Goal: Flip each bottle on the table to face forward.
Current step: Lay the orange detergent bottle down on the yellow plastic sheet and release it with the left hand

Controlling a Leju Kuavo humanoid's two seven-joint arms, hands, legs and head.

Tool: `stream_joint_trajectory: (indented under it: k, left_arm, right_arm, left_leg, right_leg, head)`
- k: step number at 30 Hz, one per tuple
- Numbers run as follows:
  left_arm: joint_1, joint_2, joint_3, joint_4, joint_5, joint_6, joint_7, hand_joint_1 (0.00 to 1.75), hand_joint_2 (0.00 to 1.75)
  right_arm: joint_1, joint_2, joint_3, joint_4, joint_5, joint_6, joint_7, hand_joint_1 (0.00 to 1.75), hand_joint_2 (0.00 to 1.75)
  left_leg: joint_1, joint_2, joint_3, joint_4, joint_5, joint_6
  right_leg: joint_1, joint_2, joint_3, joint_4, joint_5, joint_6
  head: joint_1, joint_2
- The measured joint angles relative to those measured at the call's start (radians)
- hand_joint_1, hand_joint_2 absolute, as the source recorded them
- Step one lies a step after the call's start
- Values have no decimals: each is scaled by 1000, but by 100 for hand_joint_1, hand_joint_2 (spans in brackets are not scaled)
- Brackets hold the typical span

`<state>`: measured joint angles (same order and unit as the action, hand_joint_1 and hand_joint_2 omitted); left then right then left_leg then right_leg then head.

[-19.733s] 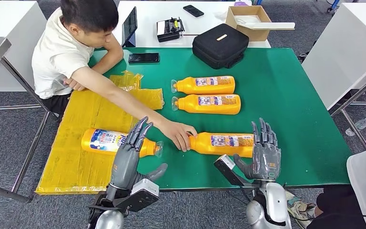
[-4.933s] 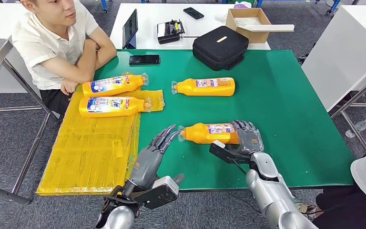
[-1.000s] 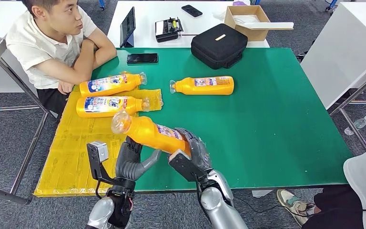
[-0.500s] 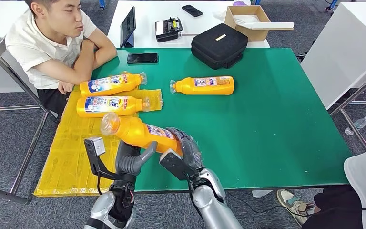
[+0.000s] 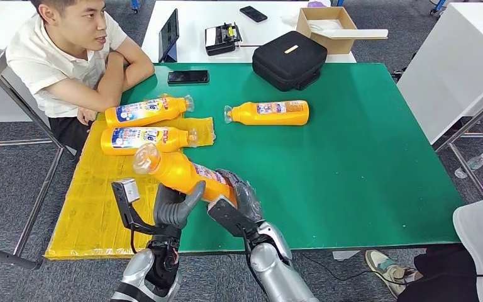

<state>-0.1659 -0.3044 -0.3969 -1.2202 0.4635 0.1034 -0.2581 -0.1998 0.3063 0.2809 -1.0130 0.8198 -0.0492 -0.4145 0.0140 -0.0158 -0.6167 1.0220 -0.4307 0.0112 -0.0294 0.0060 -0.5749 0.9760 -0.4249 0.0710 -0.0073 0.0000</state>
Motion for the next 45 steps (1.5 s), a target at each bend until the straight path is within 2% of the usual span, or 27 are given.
stream_joint_trajectory:
  k: [9, 10, 13, 14, 26, 31, 33, 38, 40, 43, 45]
  left_arm:
    - [0, 0, -2, 0, 30, -6, -29, 175, 175]
    - [1, 0, -3, -3, 36, -11, -32, 175, 175]
    - [1, 0, -4, -10, 42, -17, -35, 175, 175]
    - [1, 0, -5, -11, 42, -18, -35, 175, 175]
    - [2, 0, -21, -38, -40, -21, -59, 175, 175]
    - [27, 0, -5, -154, -472, 35, -57, 175, 175]
    - [40, 1, 8, -187, -592, 55, -59, 175, 175]
    - [67, 3, 51, -273, -1022, 140, -34, 175, 175]
    - [74, 2, 76, -293, -1063, 128, -18, 175, 175]
    - [82, 0, 111, -300, -1024, 97, -16, 175, 175]
    - [84, -1, 129, -299, -1038, 111, -32, 175, 175]
  right_arm:
    - [-2, 6, 1, 31, -65, 33, -24, 175, 175]
    - [-3, 7, 1, 36, -78, 39, -30, 167, 175]
    - [-8, 8, 2, 51, -112, 56, -44, 37, 175]
    - [-9, 8, 2, 55, -119, 59, -45, 1, 175]
    - [-7, 8, 2, 79, -138, 50, -42, 0, 175]
    - [51, -16, -22, 41, -32, -81, -2, 0, 175]
    - [67, -21, -44, 22, -4, -102, -2, 0, 175]
    - [111, -29, -122, -55, 21, -114, -14, 0, 175]
    - [120, -30, -149, -86, 20, -112, -16, 0, 175]
    - [124, -31, -188, -122, 3, -103, -20, 0, 175]
    - [126, -31, -215, -143, -10, -88, -25, 0, 175]
  left_leg:
    - [0, 0, 0, 0, 0, 0]
    - [0, 0, 0, 0, 0, 0]
    - [0, 0, 0, 0, 0, 0]
    - [0, 0, 0, 0, 0, 0]
    - [0, 0, 0, 0, 0, 0]
    - [0, 0, -1, 0, 0, 0]
    - [0, -1, -1, 0, 0, 0]
    - [0, 0, -1, 0, 0, 0]
    - [0, 0, 0, 0, 0, 0]
    - [0, 0, 0, 0, 0, 0]
    - [0, 0, 0, 0, 0, 0]
  right_leg:
    - [0, 0, 0, 0, 0, 0]
    - [0, 0, 0, 0, 0, 0]
    - [0, 0, 0, 0, 0, 0]
    - [0, 0, 0, 0, 0, 0]
    - [0, 0, 0, 0, 0, 0]
    - [0, 0, 0, 0, 0, 0]
    - [0, 0, 0, 0, 0, 0]
    - [0, 0, 0, 0, 0, 0]
    - [0, 0, 0, 0, 0, 0]
    - [0, 0, 0, 0, 0, 0]
    - [0, 0, 0, 0, 0, 0]
  head:
    - [0, 0]
    - [0, 0]
    - [0, 0]
    - [0, 0]
    - [0, 0]
    - [0, 0]
    - [0, 0]
    - [0, 0]
    - [0, 0]
    - [0, 0]
    - [0, 0]
